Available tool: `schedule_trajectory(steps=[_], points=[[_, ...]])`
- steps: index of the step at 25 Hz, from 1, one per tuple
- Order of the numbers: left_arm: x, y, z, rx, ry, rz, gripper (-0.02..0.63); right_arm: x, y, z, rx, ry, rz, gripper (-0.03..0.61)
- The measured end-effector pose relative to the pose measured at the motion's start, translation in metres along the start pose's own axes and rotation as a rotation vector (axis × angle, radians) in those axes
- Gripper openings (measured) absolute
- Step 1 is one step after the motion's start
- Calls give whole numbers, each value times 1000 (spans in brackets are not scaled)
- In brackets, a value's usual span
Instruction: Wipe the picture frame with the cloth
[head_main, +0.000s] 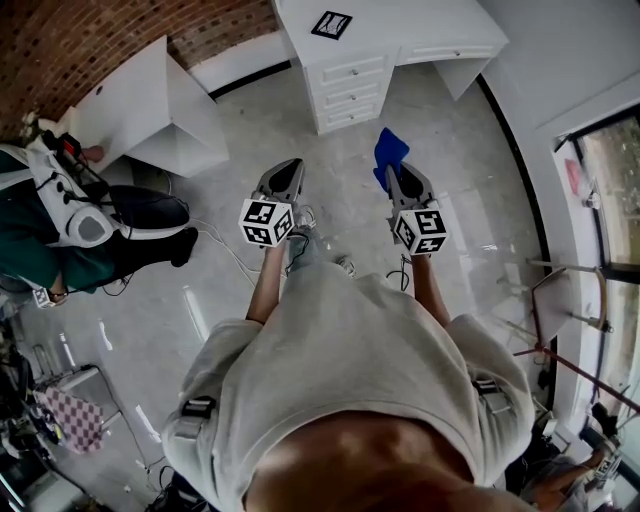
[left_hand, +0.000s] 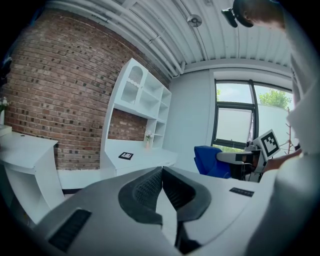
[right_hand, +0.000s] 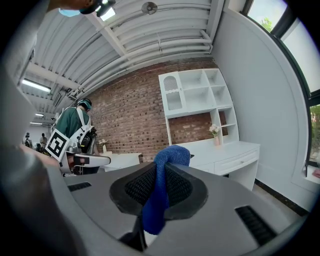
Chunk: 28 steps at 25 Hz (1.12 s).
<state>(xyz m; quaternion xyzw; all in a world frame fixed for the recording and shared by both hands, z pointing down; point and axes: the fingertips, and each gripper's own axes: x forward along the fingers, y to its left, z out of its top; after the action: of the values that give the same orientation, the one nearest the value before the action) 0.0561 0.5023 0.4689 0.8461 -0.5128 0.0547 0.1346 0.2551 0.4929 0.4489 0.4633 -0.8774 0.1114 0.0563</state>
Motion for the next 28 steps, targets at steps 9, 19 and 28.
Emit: schedule_trajectory(steps=[9, 19, 28], points=[[64, 47, 10, -4, 1, -55, 17, 61, -20, 6, -2, 9, -35, 61], [137, 141, 53, -24, -5, -112, 17, 175, -23, 46, -10, 22, -74, 61], [197, 225, 88, -33, -17, -161, 17, 270, -29, 72, -30, 11, -119, 61]])
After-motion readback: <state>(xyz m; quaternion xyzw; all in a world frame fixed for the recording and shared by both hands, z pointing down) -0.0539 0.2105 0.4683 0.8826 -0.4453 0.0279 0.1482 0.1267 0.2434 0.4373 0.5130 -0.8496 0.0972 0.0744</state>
